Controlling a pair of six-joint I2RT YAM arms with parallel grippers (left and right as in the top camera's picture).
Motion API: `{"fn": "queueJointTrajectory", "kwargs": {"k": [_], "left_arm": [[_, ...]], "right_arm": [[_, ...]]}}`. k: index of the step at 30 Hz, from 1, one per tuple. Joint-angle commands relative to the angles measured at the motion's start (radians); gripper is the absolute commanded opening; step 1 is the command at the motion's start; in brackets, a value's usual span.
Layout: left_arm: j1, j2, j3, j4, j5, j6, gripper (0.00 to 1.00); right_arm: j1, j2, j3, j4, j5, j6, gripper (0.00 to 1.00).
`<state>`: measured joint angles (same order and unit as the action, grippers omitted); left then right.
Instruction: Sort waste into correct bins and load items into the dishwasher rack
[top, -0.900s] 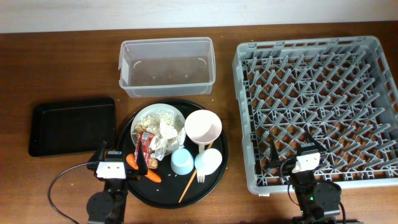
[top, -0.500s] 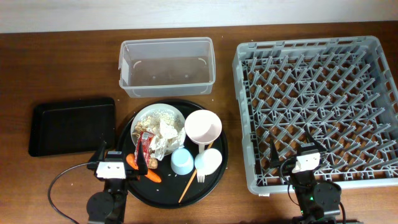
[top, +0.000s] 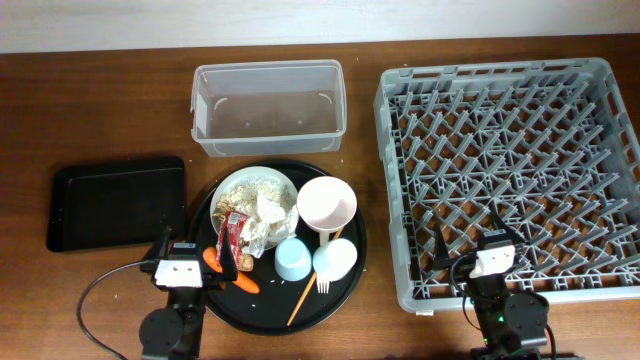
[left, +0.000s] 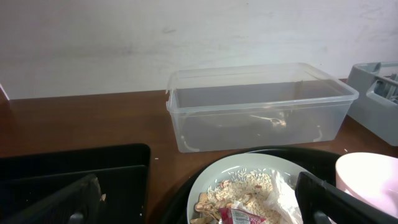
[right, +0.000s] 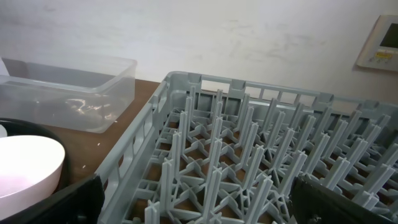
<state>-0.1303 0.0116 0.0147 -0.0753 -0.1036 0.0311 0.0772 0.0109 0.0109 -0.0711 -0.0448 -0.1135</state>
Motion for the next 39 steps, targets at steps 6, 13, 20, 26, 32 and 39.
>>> {"fn": "queueJointTrajectory", "kwargs": {"k": [6, 13, 20, 26, 32, 39], "left_arm": [[0.004, -0.006, -0.006, -0.001, 0.013, 0.015, 0.99], [0.004, -0.006, -0.006, -0.001, 0.013, 0.015, 0.99], [0.004, -0.006, -0.006, -0.001, 0.013, 0.015, 0.99], [0.004, -0.006, -0.006, -0.001, 0.014, 0.015, 0.99], [0.004, -0.005, 0.026, -0.019, 0.06, 0.006, 0.99], [0.004, 0.165, 0.38, -0.38, 0.06, -0.046, 0.99]], "right_arm": [[-0.006, -0.007, -0.005, -0.004, 0.001, -0.01, 0.98], [-0.006, -0.007, -0.005, -0.004, 0.001, -0.01, 0.98], [-0.006, -0.007, -0.005, -0.004, 0.002, -0.01, 0.98], [-0.006, -0.007, -0.005, -0.004, -0.003, -0.009, 0.98], [-0.006, -0.004, 0.013, -0.026, -0.064, 0.143, 0.98], [-0.006, 0.171, 0.327, -0.299, -0.136, 0.152, 0.98]]}}
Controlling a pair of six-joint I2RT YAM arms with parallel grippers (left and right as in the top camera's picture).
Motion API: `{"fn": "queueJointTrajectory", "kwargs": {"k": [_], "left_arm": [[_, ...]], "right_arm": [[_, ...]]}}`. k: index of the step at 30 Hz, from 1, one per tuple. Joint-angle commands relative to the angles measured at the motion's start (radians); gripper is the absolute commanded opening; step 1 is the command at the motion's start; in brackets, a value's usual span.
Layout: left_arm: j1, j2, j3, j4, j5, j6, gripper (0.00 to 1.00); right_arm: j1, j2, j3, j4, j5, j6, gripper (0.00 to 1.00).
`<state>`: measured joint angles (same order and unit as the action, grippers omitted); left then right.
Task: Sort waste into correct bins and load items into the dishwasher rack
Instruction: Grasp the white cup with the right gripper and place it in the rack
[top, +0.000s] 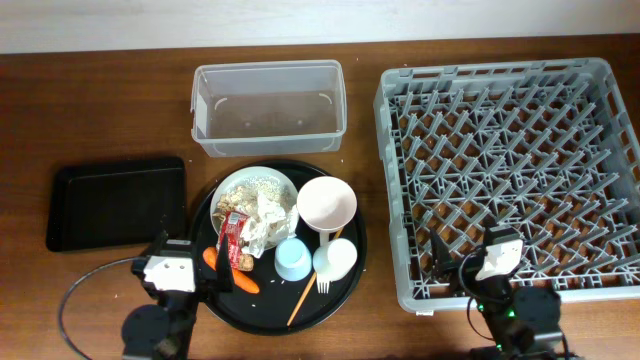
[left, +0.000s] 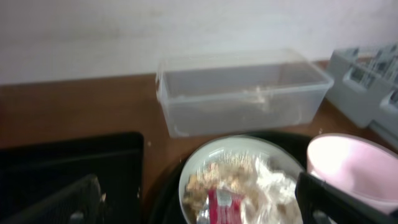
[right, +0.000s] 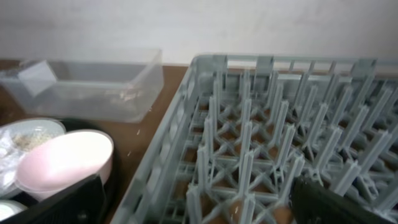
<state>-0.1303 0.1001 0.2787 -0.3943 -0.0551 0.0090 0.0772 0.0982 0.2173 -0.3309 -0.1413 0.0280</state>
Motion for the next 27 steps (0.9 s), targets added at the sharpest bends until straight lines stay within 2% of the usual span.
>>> {"fn": "queueJointTrajectory", "kwargs": {"k": [1, 8, 12, 14, 17, 20, 25, 27], "left_arm": [[0.004, 0.12, 0.169, -0.11, 0.011, -0.024, 0.99], [0.004, 0.437, 0.476, -0.443, 0.015, -0.024, 0.99], [0.004, 0.536, 0.57, -0.554, 0.016, -0.024, 0.99], [0.004, 0.542, 0.571, -0.565, 0.015, -0.023, 0.99], [0.004, 0.542, 0.571, -0.562, 0.014, -0.023, 0.99], [0.004, 0.542, 0.571, -0.562, 0.014, -0.023, 0.99], [0.004, 0.542, 0.571, -0.565, 0.014, -0.023, 0.99], [0.004, 0.542, 0.571, -0.565, 0.014, -0.023, 0.99]], "right_arm": [[-0.006, 0.146, 0.182, -0.081, -0.044, 0.011, 0.98], [-0.006, 0.747, 0.766, -0.585, -0.135, 0.01, 0.98], [-0.001, 0.932, 0.933, -0.711, -0.207, -0.063, 0.98], [0.065, 1.038, 0.999, -0.791, -0.179, -0.08, 0.98], [0.251, 1.148, 1.006, -0.799, -0.161, -0.066, 0.98], [0.443, 1.274, 1.004, -0.777, -0.064, 0.055, 0.98], [0.603, 1.483, 0.998, -0.698, -0.055, 0.183, 0.98], [0.617, 1.535, 0.998, -0.666, -0.006, 0.239, 0.98]]}}
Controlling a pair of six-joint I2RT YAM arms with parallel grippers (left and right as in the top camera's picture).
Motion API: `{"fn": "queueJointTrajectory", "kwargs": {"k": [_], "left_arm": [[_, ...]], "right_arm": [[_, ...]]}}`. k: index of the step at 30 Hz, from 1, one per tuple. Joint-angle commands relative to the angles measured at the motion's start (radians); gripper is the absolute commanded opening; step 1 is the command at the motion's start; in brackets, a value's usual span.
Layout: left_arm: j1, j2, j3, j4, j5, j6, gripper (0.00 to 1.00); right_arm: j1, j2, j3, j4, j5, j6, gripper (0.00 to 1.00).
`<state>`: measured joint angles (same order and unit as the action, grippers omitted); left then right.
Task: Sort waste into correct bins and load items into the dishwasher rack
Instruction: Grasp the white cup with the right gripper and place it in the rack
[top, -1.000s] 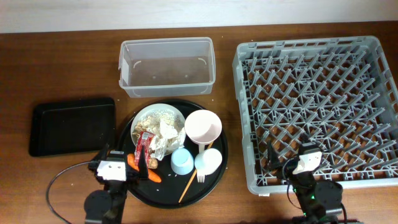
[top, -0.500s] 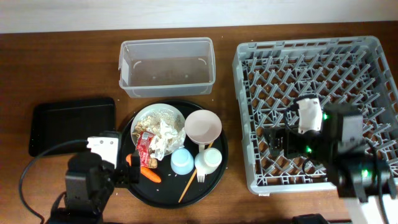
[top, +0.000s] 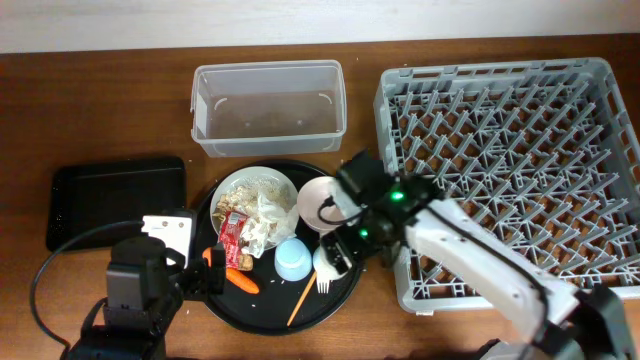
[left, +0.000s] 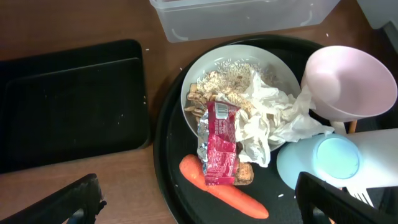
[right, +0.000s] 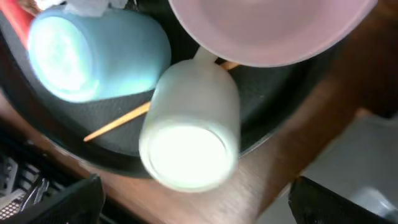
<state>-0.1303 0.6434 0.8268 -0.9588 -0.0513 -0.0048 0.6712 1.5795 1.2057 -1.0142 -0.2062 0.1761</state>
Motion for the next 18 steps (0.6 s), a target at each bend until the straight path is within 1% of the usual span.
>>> {"fn": "queueJointTrajectory", "kwargs": {"k": [1, 4, 7, 8, 9, 11, 15, 17, 18], "left_arm": [[0.004, -0.001, 0.023, -0.002, 0.011, -0.01, 0.99], [0.004, -0.001, 0.023, -0.002, 0.011, -0.01, 0.99], [0.004, -0.001, 0.023, -0.001, 0.011, -0.01, 0.99], [0.004, -0.001, 0.023, -0.002, 0.011, -0.01, 0.99], [0.004, -0.001, 0.023, -0.001, 0.011, -0.01, 0.99], [0.004, -0.001, 0.023, -0.002, 0.011, -0.01, 0.99], [0.004, -0.001, 0.023, -0.001, 0.011, -0.01, 0.99], [0.004, -0.001, 0.023, -0.001, 0.011, -0.01, 0.99], [0.004, -0.001, 0.023, -0.001, 0.011, -0.01, 1.0]], "right_arm": [[0.023, 0.092, 0.01, 0.039, 0.06, 0.096, 0.98], [0.023, 0.173, 0.008, 0.057, 0.021, 0.095, 0.98], [0.023, 0.186, 0.008, 0.065, -0.023, 0.095, 0.83], [0.023, 0.186, 0.008, 0.061, -0.031, 0.095, 0.71], [0.023, 0.186, 0.008, 0.058, -0.047, 0.095, 0.66], [0.023, 0.186, 0.008, 0.053, -0.064, 0.095, 0.64], [0.021, 0.15, 0.033, 0.024, -0.062, 0.095, 0.64], [0.02, 0.101, 0.104, -0.045, 0.002, 0.095, 0.64], [0.013, 0.072, 0.167, -0.107, 0.053, 0.095, 0.61]]}}
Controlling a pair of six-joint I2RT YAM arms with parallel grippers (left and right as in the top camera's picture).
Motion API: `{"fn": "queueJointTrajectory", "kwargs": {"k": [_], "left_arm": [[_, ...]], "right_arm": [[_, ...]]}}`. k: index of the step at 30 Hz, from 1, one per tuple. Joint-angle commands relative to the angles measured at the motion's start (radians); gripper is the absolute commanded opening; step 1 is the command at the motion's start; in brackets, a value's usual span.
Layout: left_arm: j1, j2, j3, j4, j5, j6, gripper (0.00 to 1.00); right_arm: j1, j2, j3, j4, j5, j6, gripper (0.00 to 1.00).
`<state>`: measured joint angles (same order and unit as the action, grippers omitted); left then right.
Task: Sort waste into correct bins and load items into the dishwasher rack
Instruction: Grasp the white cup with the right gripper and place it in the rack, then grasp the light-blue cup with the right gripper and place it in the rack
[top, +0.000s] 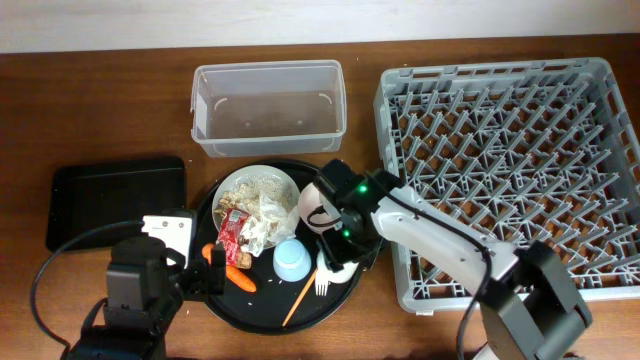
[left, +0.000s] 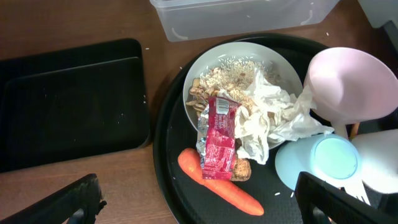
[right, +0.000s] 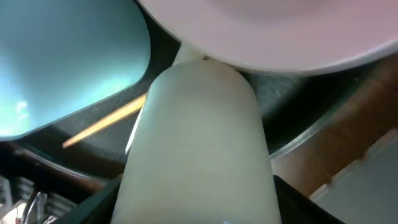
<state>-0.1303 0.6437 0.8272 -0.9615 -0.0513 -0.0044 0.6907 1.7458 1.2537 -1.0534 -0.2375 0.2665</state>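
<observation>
A white cup (right: 199, 143) lies on its side on the round black tray (top: 262, 322), and my right gripper (top: 340, 262) is shut on it, one finger against each side. The pink bowl (left: 351, 84) and blue cup (left: 320, 163) sit right beside it. A plate (top: 250, 183) holds rice and a crumpled napkin (left: 267, 118). A red wrapper (left: 219, 140) and a carrot (left: 217, 185) lie at the tray's left. My left gripper (left: 198, 214) hangs open above the tray's left edge, holding nothing.
The grey dishwasher rack (top: 520, 170) fills the right side. A clear plastic bin (top: 268, 105) stands behind the tray and a flat black tray (top: 115, 200) lies to the left. A chopstick (top: 296, 292) and a white fork (top: 321, 285) rest near the round tray's front.
My right gripper, then open just above the white cup, is now lower with its fingers against the cup's sides. The cup and fork have shifted slightly. The left gripper has not moved.
Both grippers first sat low at the table's front edge, looking level across the table. Then both were slightly raised. After that the left looked down on the tray and the right was open above the white cup, which it now grips.
</observation>
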Motion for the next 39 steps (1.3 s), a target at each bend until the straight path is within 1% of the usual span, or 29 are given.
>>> {"fn": "queueJointTrajectory", "kwargs": {"k": [1, 3, 4, 5, 6, 8, 12, 15, 16, 19, 23, 34, 35, 36, 37, 39], "left_arm": [[0.004, -0.002, 0.023, 0.002, 0.011, -0.01, 0.99], [0.004, -0.002, 0.023, 0.002, 0.011, -0.01, 0.99], [0.004, -0.002, 0.023, 0.002, 0.011, -0.01, 0.99], [0.004, -0.002, 0.023, 0.002, 0.011, -0.01, 0.99], [0.004, -0.002, 0.023, 0.002, 0.011, -0.01, 0.99], [0.004, -0.002, 0.023, 0.002, 0.01, -0.01, 0.99], [0.004, -0.002, 0.023, 0.002, 0.01, -0.01, 0.99], [0.004, -0.002, 0.023, 0.002, 0.01, -0.01, 0.99], [0.004, -0.002, 0.023, 0.002, 0.011, -0.01, 0.99], [0.004, -0.002, 0.023, 0.002, 0.011, -0.01, 0.99], [0.004, -0.002, 0.023, 0.002, 0.011, -0.01, 0.99], [0.004, -0.002, 0.023, 0.002, 0.011, -0.01, 0.99], [0.004, -0.002, 0.023, 0.002, 0.011, -0.01, 0.99], [0.004, -0.002, 0.023, 0.002, 0.011, -0.01, 0.99], [0.004, -0.002, 0.023, 0.002, 0.011, -0.01, 0.99], [0.004, -0.002, 0.023, 0.002, 0.011, -0.01, 0.99]], "right_arm": [[-0.023, -0.12, 0.174, -0.115, 0.12, 0.005, 0.59], [-0.083, -0.169, 0.26, -0.171, 0.167, 0.005, 0.59], [-0.147, -0.206, 0.302, -0.188, 0.185, 0.005, 0.59], [-0.248, -0.251, 0.326, -0.192, 0.199, 0.004, 0.59], [-0.298, -0.268, 0.329, -0.192, 0.205, 0.0, 0.59], [-0.535, -0.309, 0.329, -0.204, 0.241, -0.031, 0.59], [-0.95, -0.293, 0.328, -0.211, 0.251, -0.053, 0.59], [-1.202, -0.278, 0.325, -0.184, 0.276, -0.051, 0.59], [-1.272, -0.278, 0.317, -0.174, 0.305, -0.048, 0.59], [-1.4, -0.272, 0.258, -0.127, 0.344, -0.021, 0.59], [-1.425, -0.226, 0.145, -0.032, 0.459, 0.032, 0.59], [-1.423, -0.025, 0.137, -0.05, 0.34, 0.034, 0.59], [-1.423, -0.018, 0.137, -0.054, 0.325, 0.034, 0.66], [-1.423, -0.018, 0.137, -0.055, 0.323, 0.034, 0.76], [-1.423, -0.018, 0.137, -0.055, 0.319, 0.034, 0.98], [-1.423, -0.02, 0.138, -0.053, 0.27, 0.026, 0.98]]}}
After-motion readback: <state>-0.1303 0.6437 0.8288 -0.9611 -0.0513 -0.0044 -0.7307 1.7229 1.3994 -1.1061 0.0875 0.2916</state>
